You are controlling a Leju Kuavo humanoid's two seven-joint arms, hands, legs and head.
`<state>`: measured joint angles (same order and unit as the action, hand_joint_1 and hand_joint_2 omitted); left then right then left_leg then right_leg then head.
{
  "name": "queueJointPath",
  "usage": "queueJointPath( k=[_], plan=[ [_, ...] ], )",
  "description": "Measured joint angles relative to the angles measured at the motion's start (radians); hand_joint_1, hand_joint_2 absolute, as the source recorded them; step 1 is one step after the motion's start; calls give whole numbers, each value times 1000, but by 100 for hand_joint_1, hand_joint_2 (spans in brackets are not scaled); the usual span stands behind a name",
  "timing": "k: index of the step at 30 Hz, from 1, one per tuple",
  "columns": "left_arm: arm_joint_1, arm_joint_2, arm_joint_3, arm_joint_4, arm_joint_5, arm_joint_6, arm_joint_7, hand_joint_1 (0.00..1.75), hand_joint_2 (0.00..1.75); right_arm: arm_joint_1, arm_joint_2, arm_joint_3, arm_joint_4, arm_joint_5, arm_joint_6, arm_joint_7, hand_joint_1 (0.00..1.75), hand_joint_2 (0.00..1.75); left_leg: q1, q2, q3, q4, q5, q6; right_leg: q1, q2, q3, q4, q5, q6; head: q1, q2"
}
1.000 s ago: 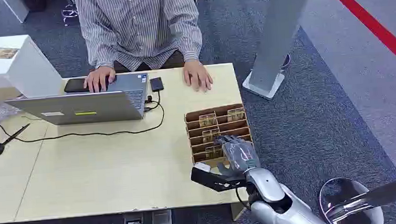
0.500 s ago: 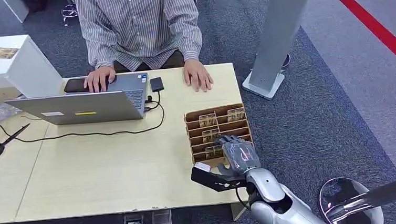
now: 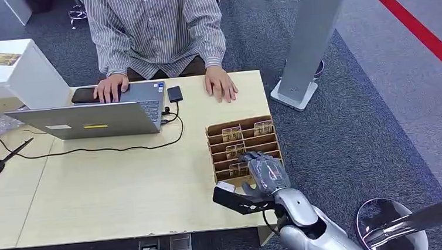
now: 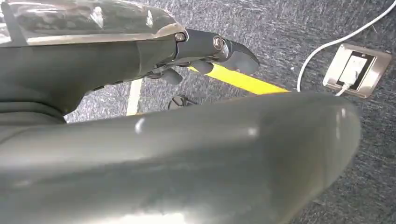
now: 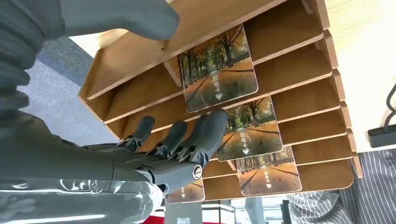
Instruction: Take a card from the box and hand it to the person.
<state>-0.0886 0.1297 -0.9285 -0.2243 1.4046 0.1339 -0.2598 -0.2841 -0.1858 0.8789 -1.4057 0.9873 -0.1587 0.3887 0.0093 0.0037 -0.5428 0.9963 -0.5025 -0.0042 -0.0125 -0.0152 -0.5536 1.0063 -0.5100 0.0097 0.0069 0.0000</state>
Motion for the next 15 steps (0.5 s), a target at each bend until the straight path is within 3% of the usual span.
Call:
queueJointPath(
  k=[7,10,15],
  plan=[
    [0,0,0,0,0,1,0,0,0,3,0,0,-4,-1,0,-3,70,175,0,0,0,0,0,0,0,0,0,0,0,0,0,0],
    [0,0,0,0,0,0,0,0,0,6,0,1,-8,-3,0,-9,86,175,0,0,0,0,0,0,0,0,0,0,0,0,0,0],
    [0,0,0,0,0,0,0,0,0,13,1,6,-8,-5,1,-13,80,175,0,0,0,0,0,0,0,0,0,0,0,0,0,0]
  ],
)
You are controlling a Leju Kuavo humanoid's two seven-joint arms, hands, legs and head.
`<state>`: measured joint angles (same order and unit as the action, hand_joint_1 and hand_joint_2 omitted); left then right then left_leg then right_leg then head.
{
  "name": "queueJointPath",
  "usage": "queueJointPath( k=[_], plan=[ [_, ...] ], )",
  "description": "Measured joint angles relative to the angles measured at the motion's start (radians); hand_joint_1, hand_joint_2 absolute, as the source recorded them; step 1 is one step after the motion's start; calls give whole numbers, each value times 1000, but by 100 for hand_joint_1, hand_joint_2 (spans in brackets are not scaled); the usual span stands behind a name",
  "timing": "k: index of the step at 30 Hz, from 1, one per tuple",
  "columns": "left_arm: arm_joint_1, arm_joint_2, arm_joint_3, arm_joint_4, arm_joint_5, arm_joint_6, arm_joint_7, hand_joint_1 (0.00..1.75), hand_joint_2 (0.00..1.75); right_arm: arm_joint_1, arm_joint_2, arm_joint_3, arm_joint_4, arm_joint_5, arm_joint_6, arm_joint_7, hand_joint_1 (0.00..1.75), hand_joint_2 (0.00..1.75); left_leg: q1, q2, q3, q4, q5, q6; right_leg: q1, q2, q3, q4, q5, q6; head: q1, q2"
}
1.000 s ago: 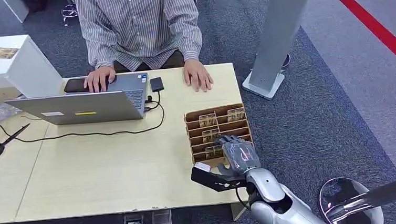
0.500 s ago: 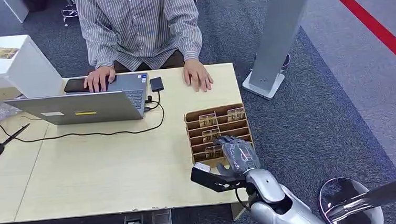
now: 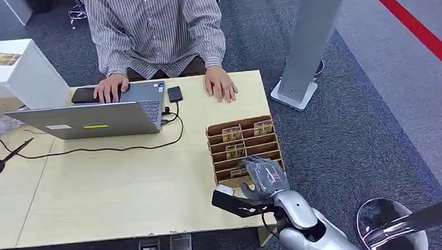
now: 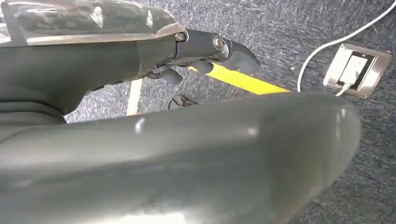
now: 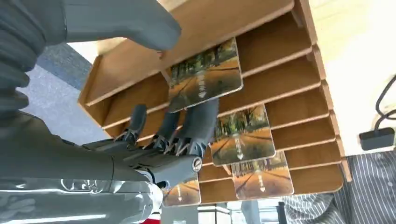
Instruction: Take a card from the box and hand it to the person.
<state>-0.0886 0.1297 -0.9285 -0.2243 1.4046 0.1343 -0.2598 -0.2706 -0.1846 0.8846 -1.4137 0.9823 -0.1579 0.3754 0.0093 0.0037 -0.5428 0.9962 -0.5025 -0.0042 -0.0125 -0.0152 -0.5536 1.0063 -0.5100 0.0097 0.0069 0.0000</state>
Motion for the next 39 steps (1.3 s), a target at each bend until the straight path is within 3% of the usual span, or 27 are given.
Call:
queueJointPath(
  k=[8,15,17,18,19,24,31,39],
  plan=[
    [0,0,0,0,0,0,0,0,0,3,0,6,-3,0,0,-1,82,175,0,0,0,0,0,0,0,0,0,0,0,0,0,0],
    [0,0,0,0,0,-1,0,0,0,4,0,10,-6,0,0,-2,115,175,0,0,0,0,0,0,0,0,0,0,0,0,0,0],
    [0,0,0,0,0,-1,0,0,0,5,0,11,-7,2,-3,-2,117,175,0,0,0,0,0,0,0,0,0,0,0,0,0,0],
    [0,0,0,0,0,-1,0,0,0,5,0,11,-8,2,-6,-2,134,175,0,0,0,0,0,0,0,0,0,0,0,0,0,0],
    [0,0,0,0,0,-1,0,0,0,4,0,11,-9,2,-11,-2,138,175,0,0,0,0,0,0,0,0,0,0,0,0,0,0],
    [0,0,0,0,0,-1,-1,0,0,2,0,11,-17,3,-28,-5,138,175,0,0,0,0,0,0,0,0,0,0,0,0,0,0],
    [0,0,0,0,0,-1,-2,0,0,0,0,11,-23,2,-35,-9,155,175,0,0,0,0,0,0,0,0,0,0,0,0,0,0],
    [0,0,-2,0,-12,2,-1,0,0,-2,0,11,-23,-2,-42,-10,154,175,0,0,0,0,0,0,0,0,0,0,0,0,0,0]
  ],
)
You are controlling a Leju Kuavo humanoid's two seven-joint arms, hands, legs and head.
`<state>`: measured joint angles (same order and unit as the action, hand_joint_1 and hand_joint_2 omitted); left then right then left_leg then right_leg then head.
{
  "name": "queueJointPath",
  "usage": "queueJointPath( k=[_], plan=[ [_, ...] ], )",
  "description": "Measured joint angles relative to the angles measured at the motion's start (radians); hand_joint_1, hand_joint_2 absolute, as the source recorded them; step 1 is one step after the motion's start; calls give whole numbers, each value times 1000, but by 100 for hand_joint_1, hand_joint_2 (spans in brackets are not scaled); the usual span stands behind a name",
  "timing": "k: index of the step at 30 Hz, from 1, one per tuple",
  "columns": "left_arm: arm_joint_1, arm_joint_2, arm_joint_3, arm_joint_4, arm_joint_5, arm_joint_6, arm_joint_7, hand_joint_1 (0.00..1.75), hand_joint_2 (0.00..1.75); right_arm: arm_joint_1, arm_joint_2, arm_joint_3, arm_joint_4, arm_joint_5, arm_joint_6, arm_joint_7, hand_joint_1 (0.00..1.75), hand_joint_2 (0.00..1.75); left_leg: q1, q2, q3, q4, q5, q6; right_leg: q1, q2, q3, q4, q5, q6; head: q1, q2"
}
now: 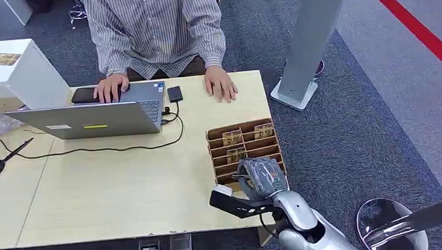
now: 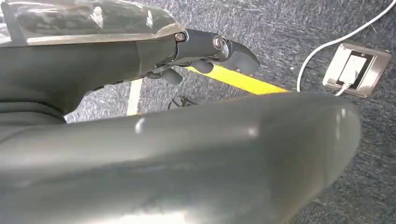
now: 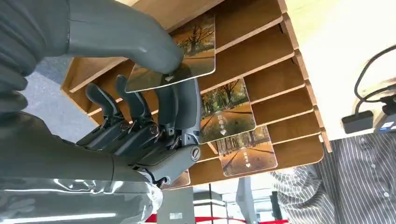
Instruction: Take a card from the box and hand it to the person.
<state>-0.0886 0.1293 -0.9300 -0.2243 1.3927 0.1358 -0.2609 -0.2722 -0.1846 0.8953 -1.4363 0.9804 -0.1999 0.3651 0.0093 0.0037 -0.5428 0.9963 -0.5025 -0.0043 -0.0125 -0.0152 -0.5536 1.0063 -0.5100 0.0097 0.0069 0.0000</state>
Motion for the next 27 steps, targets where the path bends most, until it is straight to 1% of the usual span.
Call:
queueJointPath(
  k=[3,8,10,12,15,17,19,22,25,27],
  plan=[
    [0,0,-1,0,-2,-4,-11,0,0,0,0,0,0,-3,0,0,154,175,0,0,0,0,0,0,0,0,0,0,0,0,0,0],
    [0,0,-1,0,3,-7,-11,0,0,0,0,0,0,-10,-6,-3,154,175,0,0,0,0,0,0,0,0,0,0,0,0,0,0],
    [0,0,-1,0,3,-7,-11,0,0,-4,0,-6,-1,-72,10,-19,154,175,0,0,0,0,0,0,0,0,0,0,0,0,0,0],
    [0,0,-1,0,3,-7,-6,0,0,-16,-2,-18,-12,-176,55,-31,154,175,0,0,0,0,0,0,0,0,0,0,0,0,0,0],
    [0,1,-1,0,5,-7,-2,0,0,-50,-15,-29,-43,-343,121,-27,154,175,0,0,0,0,0,0,0,0,0,0,0,0,0,0],
    [1,2,-1,0,6,-7,-2,0,0,-79,-33,-38,-77,-420,157,-17,154,175,0,0,0,0,0,0,0,0,0,0,0,0,0,0],
    [0,3,-1,0,6,-7,-2,0,0,-117,-52,-48,-110,-451,184,0,154,175,0,0,1,0,0,0,0,0,0,0,0,0,1,0],
    [1,4,-1,0,9,-8,-2,0,0,-152,-78,-52,-169,-476,204,11,154,175,0,0,0,0,0,0,0,0,0,0,0,0,0,0],
    [1,4,-1,0,16,-7,-2,0,0,-185,-100,-61,-225,-480,207,12,154,175,0,0,0,0,0,0,0,0,0,0,0,0,0,0],
    [1,3,-1,0,17,-7,-2,0,0,-196,-104,-72,-254,-469,194,9,154,175,0,0,0,0,0,0,0,0,0,0,0,0,0,0]
  ],
)
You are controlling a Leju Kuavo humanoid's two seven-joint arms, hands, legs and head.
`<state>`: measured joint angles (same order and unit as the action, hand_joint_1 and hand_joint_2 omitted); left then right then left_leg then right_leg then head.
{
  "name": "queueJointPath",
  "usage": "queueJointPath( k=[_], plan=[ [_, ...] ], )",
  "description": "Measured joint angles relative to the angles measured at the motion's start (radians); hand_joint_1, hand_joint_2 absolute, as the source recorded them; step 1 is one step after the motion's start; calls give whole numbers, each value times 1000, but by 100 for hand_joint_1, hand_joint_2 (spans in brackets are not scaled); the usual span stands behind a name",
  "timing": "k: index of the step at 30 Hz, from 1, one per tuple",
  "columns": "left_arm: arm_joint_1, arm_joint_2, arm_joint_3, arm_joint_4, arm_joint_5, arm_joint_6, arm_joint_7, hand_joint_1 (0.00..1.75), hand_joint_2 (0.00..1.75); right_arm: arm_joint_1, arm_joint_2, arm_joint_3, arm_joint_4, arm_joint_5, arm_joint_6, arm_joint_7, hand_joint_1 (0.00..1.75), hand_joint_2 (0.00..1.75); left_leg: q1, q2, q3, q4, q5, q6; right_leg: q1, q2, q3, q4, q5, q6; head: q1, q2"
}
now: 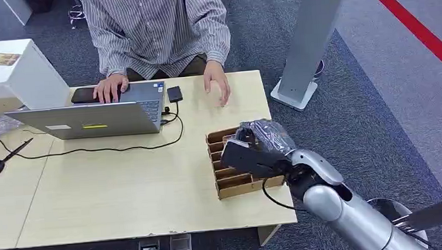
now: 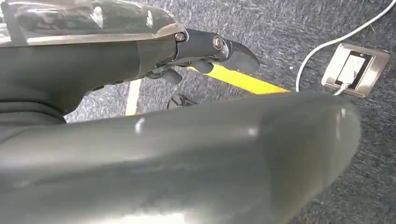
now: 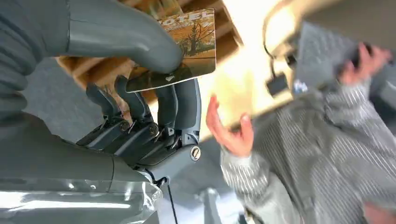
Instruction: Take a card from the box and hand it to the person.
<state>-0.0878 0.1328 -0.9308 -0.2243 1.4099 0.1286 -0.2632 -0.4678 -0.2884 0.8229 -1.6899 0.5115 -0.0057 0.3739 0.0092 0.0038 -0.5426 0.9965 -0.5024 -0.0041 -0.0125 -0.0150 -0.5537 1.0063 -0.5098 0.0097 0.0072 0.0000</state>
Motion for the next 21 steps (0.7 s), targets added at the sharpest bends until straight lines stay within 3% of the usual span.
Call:
queueJointPath(
  k=[4,9,21],
  plan=[
    [0,-2,0,0,0,0,0,0,0,-9,5,-5,-21,86,-81,-59,154,175,0,0,0,0,0,0,0,0,0,0,0,0,-1,0],
    [-2,-4,0,0,-2,-6,-7,0,0,-7,41,-4,18,232,-250,-139,154,175,0,0,0,0,0,0,0,0,0,0,0,0,0,0],
    [-3,-18,-1,0,-14,-12,-16,0,0,4,138,-6,250,251,-637,-305,154,175,0,0,-1,0,0,0,0,0,0,0,0,0,0,0]
  ],
)
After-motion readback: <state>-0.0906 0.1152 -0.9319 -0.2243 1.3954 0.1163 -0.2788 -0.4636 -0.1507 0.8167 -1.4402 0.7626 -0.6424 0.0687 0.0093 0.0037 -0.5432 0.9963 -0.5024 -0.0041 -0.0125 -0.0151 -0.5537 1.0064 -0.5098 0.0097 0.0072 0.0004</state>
